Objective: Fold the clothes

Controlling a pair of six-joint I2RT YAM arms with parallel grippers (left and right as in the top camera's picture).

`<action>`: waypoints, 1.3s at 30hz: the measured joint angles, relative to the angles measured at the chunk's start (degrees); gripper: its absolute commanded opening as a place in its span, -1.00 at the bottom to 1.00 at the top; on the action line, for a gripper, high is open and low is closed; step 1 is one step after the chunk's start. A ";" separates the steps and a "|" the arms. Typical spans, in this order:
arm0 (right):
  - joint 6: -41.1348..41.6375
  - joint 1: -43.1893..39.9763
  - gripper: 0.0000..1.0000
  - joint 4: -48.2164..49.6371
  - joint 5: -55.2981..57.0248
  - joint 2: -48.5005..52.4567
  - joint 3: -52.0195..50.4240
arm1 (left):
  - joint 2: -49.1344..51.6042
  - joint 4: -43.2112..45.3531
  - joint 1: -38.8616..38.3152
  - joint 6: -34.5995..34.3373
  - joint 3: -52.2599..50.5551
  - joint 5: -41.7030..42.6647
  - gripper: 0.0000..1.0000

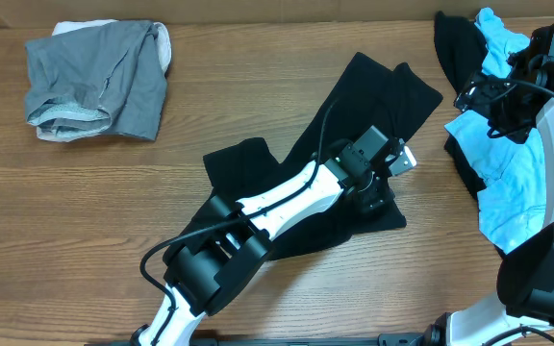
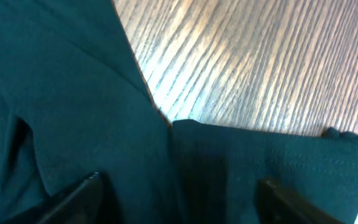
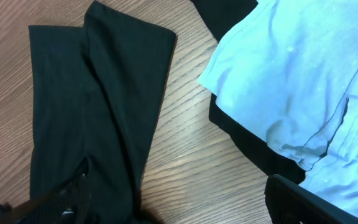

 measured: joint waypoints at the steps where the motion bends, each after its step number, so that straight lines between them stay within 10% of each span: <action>1: 0.00 0.00 0.86 0.00 0.02 0.00 0.00 | 0.00 -0.11 0.00 0.20 0.00 -0.07 0.58; 14: -0.68 0.00 0.86 -1.27 0.31 0.00 0.00 | 1.66 -0.72 -0.74 0.79 0.00 -0.09 0.11; 21: -0.92 0.00 0.86 -1.31 0.46 0.00 0.00 | 1.66 -0.76 -1.03 0.70 0.00 0.13 -0.92; 39: -1.36 0.02 0.75 -0.13 -1.86 0.00 0.00 | -6.51 -39.39 5.03 -5.55 31.39 -10.40 -0.84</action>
